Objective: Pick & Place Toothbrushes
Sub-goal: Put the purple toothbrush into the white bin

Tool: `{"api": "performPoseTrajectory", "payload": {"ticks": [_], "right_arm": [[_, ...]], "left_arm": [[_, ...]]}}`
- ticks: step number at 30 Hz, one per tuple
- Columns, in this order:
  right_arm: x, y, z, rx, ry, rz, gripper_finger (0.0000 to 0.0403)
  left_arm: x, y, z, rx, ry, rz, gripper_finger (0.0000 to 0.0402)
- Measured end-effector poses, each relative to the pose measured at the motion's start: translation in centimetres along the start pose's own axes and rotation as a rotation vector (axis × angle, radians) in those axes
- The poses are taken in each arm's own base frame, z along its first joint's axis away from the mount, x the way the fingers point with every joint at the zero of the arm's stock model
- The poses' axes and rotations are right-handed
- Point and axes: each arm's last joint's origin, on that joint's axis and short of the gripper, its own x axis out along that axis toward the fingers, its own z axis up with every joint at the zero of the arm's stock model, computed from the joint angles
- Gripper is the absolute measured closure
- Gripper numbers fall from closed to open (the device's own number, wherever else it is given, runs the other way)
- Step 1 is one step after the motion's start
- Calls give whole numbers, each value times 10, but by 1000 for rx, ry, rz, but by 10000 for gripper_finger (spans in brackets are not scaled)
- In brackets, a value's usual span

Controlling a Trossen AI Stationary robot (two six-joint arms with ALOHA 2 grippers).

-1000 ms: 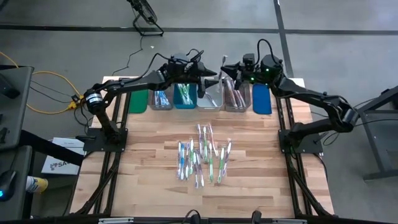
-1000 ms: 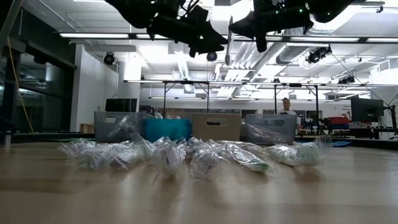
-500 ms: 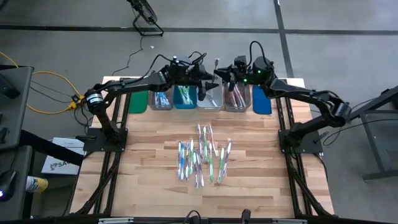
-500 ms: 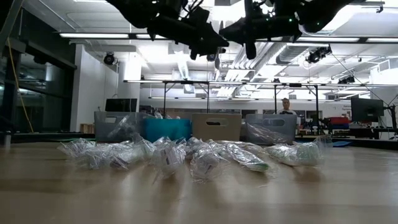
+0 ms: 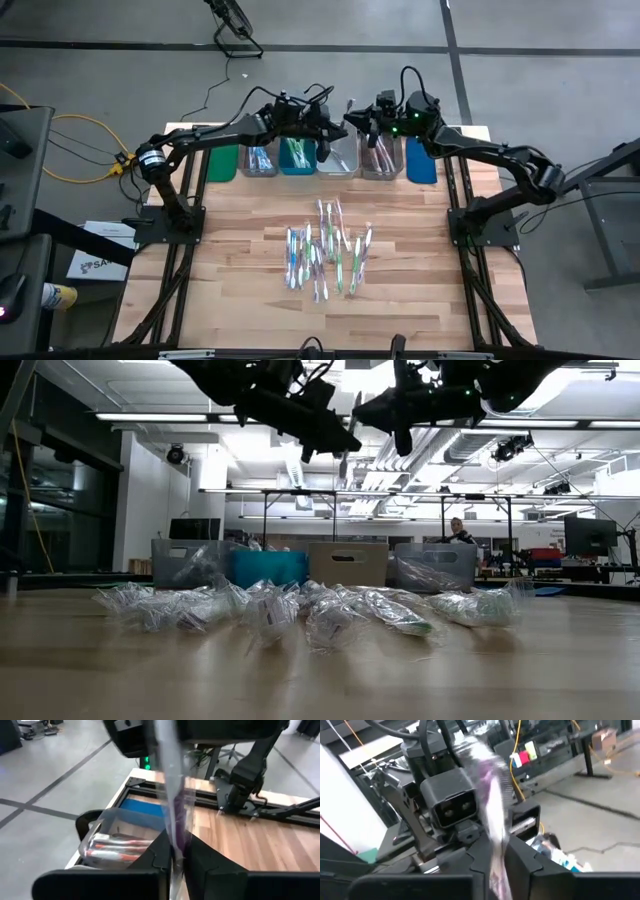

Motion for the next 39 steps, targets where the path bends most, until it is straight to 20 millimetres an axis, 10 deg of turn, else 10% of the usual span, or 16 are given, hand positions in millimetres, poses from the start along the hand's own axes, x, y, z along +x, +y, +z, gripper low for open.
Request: {"api": "performPoseTrajectory", "payload": {"ticks": [15, 25, 39], "right_arm": [[-43, -8, 17, 110, 126, -67, 184], [-81, -5, 34, 126, 119, -150, 176], [-97, -4, 30, 193, 157, -325, 176]], "left_arm": [[-7, 20, -13, 360, 130, 51, 389], [-6, 48, -36, 883, 279, 13, 389], [34, 76, -53, 1070, 562, -166, 389]]}}
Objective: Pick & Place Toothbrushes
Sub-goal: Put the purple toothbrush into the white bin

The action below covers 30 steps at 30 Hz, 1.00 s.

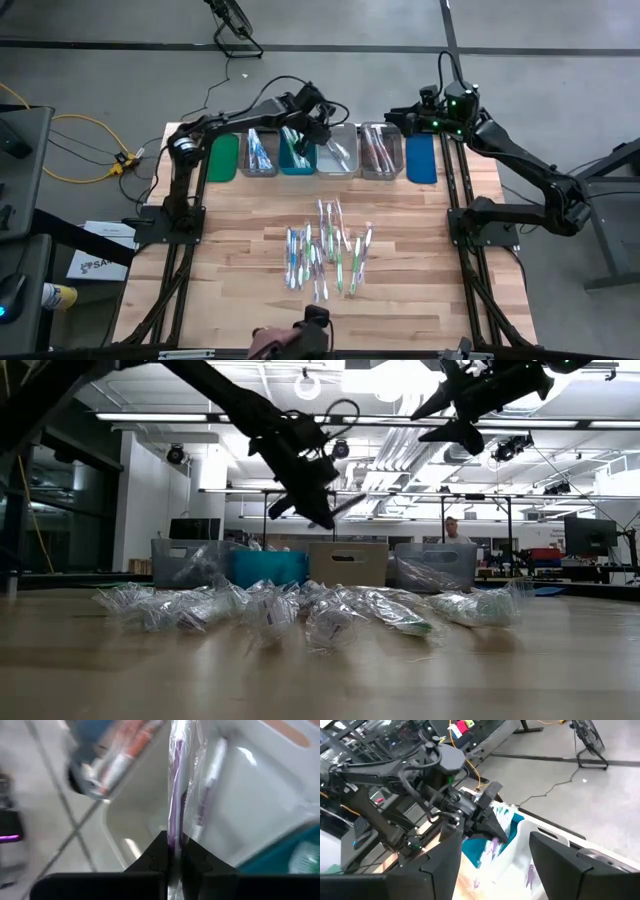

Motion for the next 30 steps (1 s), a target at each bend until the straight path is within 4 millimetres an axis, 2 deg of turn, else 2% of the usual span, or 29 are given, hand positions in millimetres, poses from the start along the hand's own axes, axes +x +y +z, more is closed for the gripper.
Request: {"api": "performPoseTrajectory", "payload": {"ticks": [7, 15, 24, 30], "right_arm": [[0, -1, 0, 20, -7, -27, 176], [0, -2, 0, 19, -25, -60, 176], [0, -2, 0, 13, -27, -71, 176], [0, -3, -1, -4, -13, -74, 176]], "left_arm": [[16, 13, 3, 50, 85, -7, 389], [35, 5, 13, 182, 132, -71, 384], [36, 6, 19, 197, 214, -38, 377], [35, 5, 18, 211, 219, -51, 335]]}}
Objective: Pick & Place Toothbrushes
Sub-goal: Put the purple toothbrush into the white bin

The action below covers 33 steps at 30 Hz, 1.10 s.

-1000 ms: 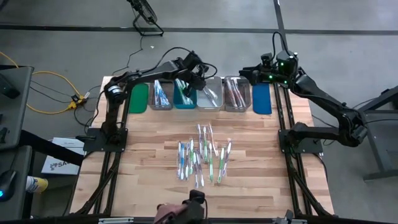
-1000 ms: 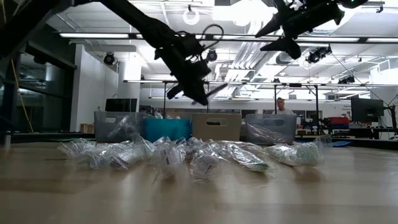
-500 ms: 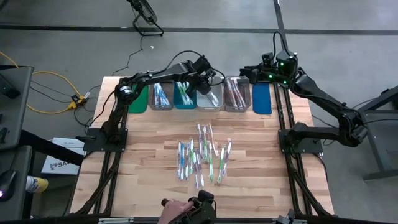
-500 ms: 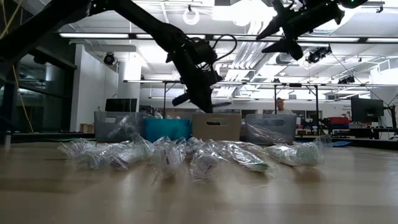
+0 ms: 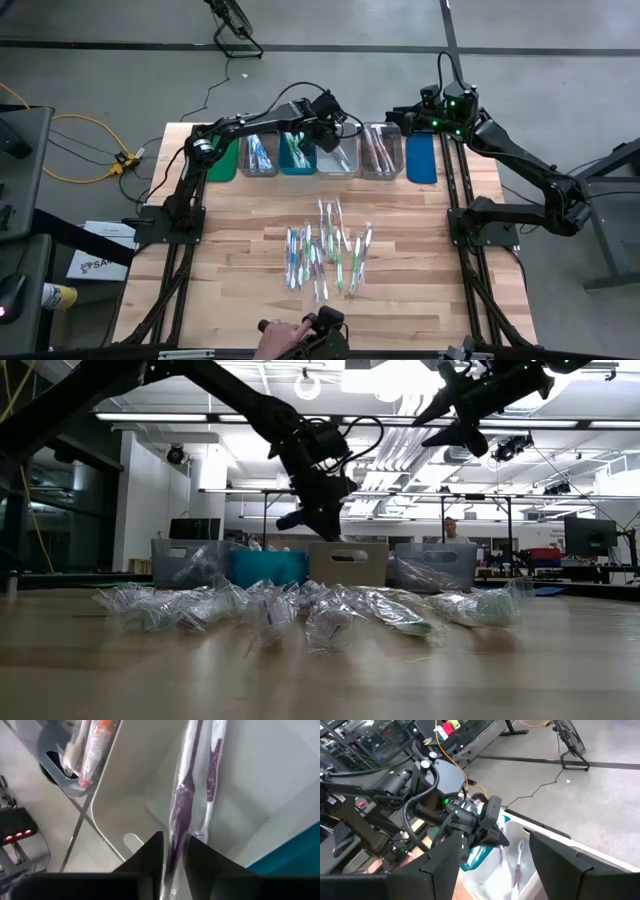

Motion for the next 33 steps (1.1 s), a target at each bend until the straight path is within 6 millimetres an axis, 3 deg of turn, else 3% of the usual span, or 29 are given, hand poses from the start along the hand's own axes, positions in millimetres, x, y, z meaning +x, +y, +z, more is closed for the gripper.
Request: {"api": "performPoseTrajectory", "payload": {"ticks": [6, 16, 22, 33], "right_arm": [[0, -1, -3, 8, 32, -6, 176], [-1, -3, -10, 39, 120, 7, 176], [-4, -4, -17, 66, 184, -23, 176], [-25, -1, -31, 88, 299, -79, 176]], "left_arm": [[-2, 1, 2, 2, 45, -3, 295], [-49, 30, 9, -229, -35, -33, 289], [-62, 27, 9, -346, -30, -131, 291], [-76, 14, 13, -468, -97, -302, 396]]}}
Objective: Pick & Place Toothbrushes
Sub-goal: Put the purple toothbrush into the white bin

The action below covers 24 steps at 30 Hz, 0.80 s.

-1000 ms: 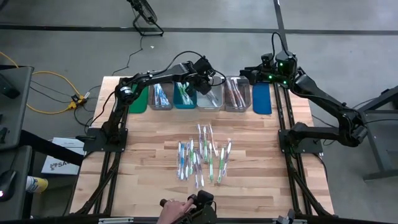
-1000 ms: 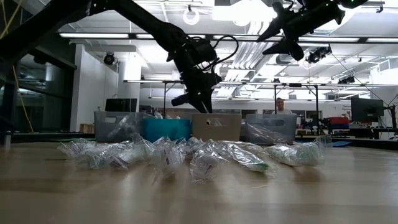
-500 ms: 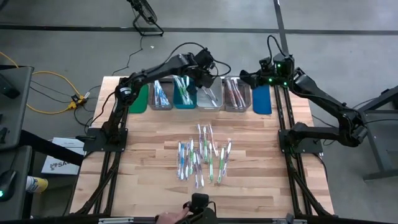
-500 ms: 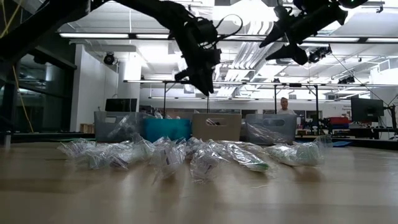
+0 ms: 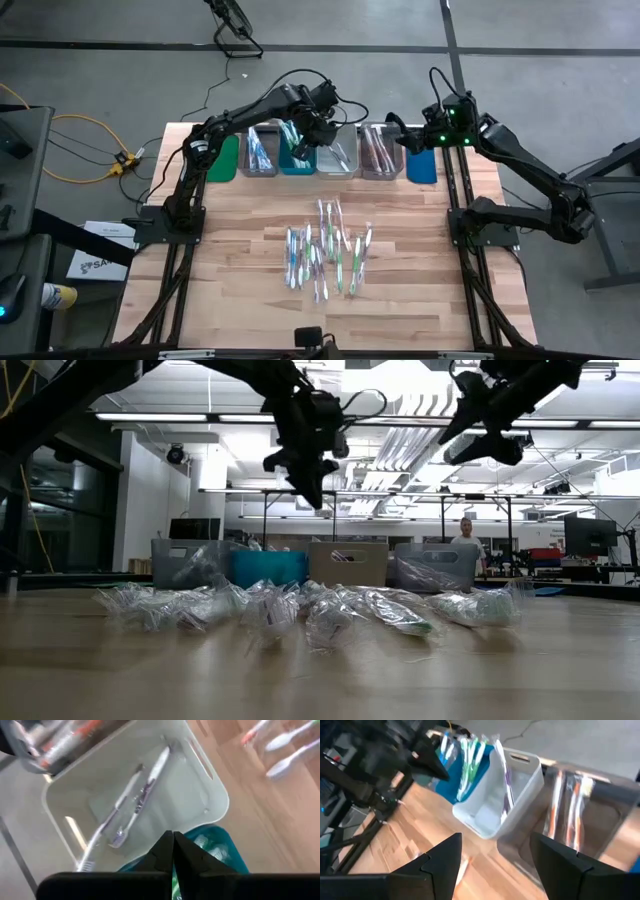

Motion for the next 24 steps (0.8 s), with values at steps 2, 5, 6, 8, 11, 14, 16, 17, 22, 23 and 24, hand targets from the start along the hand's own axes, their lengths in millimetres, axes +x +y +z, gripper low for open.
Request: {"api": "performPoseTrajectory", "payload": {"ticks": [2, 5, 6, 8, 11, 14, 16, 17, 22, 23, 24], "right_arm": [[-2, 3, -4, 7, 20, 0, 176], [-4, 8, -10, 23, 50, 3, 176], [-4, 11, -12, 29, 56, -7, 176], [-2, 16, -17, 44, 69, -17, 176], [1, 25, -24, 65, 93, -36, 176], [3, 34, -33, 111, 104, -87, 176], [4, 39, -39, 150, 109, -117, 176], [5, 42, -42, 170, 115, -128, 176], [5, 58, -58, 267, 110, -175, 176], [5, 62, -61, 282, 105, -179, 176], [5, 65, -64, 299, 97, -184, 176]], "left_arm": [[-5, -1, 2, -7, -12, 9, 395], [-10, -3, 6, -1, -22, 19, 397], [-13, -4, 6, 0, -24, 23, 399], [-18, -6, 8, 7, -31, 30, 400], [-26, -8, 7, 16, -32, 33, 401], [-34, -12, 6, 33, -32, 20, 401], [-40, -15, 6, 47, -30, 10, 401], [-43, -17, 5, 54, -28, 4, 401], [-57, -34, 0, 91, -40, -14, 401], [-60, -39, -2, 99, -45, -20, 401], [-62, -43, -5, 107, -48, -23, 401]]}}
